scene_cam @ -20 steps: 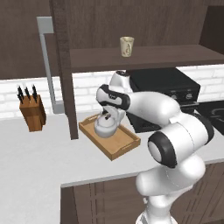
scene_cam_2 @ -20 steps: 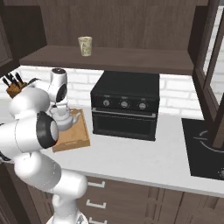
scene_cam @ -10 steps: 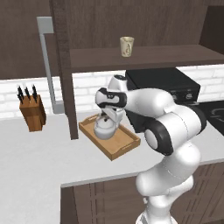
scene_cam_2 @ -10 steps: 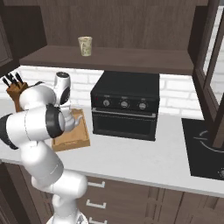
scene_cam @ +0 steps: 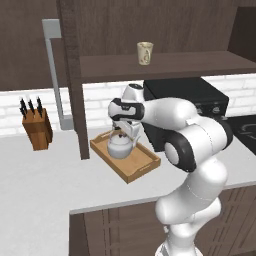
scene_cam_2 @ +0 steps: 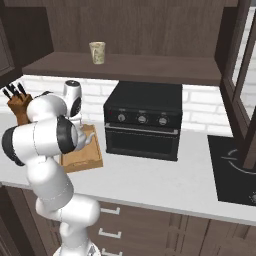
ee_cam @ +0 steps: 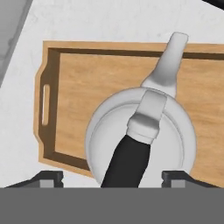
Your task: Pick the kettle from the counter and place it on the tray. Then pick the mug from the cabinet and place it on the tray. Then close the cabinet doors.
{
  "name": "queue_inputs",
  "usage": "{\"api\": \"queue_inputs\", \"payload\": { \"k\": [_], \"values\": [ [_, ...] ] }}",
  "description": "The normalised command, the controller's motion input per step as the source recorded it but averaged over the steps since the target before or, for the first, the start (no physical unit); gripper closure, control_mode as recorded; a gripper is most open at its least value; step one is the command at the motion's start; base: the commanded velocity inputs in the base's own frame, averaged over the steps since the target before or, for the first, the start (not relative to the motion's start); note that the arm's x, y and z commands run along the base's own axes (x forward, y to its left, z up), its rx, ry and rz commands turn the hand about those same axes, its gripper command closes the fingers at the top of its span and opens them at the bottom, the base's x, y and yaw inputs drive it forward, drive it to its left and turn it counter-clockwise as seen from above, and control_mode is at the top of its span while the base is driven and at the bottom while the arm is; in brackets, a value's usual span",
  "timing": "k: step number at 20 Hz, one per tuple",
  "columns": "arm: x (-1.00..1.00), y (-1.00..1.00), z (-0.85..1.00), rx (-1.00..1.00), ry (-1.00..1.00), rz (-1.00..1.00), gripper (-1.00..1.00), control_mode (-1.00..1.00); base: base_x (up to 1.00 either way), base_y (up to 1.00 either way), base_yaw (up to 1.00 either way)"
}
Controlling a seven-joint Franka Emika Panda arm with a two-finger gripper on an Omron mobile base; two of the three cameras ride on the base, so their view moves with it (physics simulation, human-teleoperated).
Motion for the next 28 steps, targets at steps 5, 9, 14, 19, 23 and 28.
{"api": "queue_inputs", "payload": {
  "k": [5, 9, 14, 19, 23, 28],
  "values": [
    [-0.2, 0.0, 0.09, 0.0, -0.05, 0.0, -1.0, -1.0, 0.0, 0.0, 0.0],
    [-0.27, 0.0, 0.22, 0.0, -0.08, 0.0, -1.0, -1.0, 0.0, 0.0, 0.0],
    [-0.36, 0.0, 0.35, 0.0, -0.19, 0.0, -1.0, -1.0, 0.0, 0.0, 0.0],
    [-0.38, 0.02, 0.13, 0.0, -0.18, 0.0, -1.0, -1.0, 0.0, 0.0, 0.0],
    [-0.4, 0.01, 0.23, 0.0, -0.23, 0.01, -1.0, -1.0, 0.0, 0.0, 0.0],
    [-0.46, -0.01, 0.74, 0.0, -0.23, 0.03, -1.0, -1.0, 0.0, 0.0, 0.0]
  ]
}}
